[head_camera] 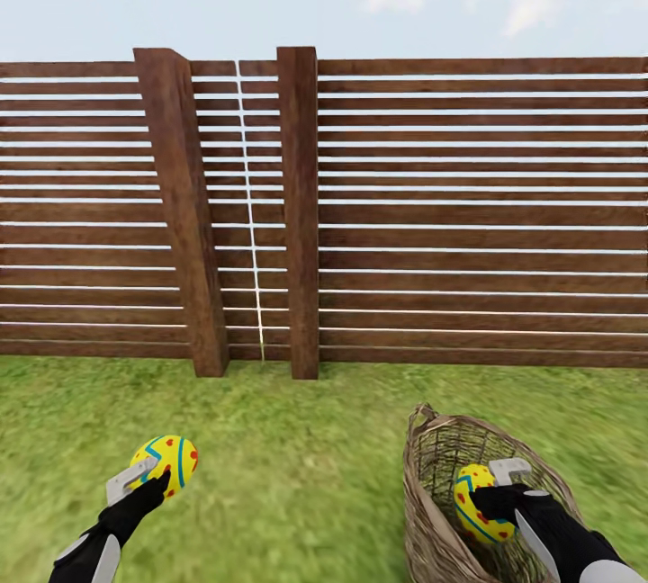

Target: Take the three Easter eggs out of the wicker basket on the lawn in the garden, then place them on the lawn next to a single tree (choose any tree) so that all three eggs are next to the same tree and none are left in the basket.

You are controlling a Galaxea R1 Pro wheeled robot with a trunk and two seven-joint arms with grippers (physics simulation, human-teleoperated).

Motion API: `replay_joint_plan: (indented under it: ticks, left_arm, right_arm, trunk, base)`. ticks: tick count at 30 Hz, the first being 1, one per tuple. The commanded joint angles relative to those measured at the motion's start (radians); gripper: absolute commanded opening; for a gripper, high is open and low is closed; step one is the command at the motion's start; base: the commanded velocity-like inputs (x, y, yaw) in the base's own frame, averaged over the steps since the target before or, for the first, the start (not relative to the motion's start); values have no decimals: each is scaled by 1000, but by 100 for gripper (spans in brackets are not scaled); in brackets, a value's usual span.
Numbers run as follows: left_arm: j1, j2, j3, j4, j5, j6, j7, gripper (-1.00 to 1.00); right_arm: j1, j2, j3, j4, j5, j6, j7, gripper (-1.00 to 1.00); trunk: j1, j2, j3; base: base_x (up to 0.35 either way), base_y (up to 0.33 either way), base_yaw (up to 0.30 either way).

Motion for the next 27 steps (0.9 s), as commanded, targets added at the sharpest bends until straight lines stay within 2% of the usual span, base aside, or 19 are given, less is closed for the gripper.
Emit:
replay_joint_plan:
  ticks: [1, 18, 27]
  left_arm:
    - [0, -1, 5, -2, 1, 8, -8, -100]
    - [0, -1, 5, -2, 0, 8, -8, -100]
    - [-1, -1, 5, -1, 0, 8, -8, -100]
  right_arm:
    - [0, -1, 6, -1, -4, 5, 0, -100]
    - [0, -1, 6, -2, -4, 5, 0, -100]
    - [0, 4, 6, -1, -4, 5, -1, -100]
  trunk:
    - [-1, 0, 3]
    - [-8, 4, 69]
    - [-43, 67, 97]
  base:
    - [0, 0, 0]
    - [0, 0, 0]
    - [0, 0, 0]
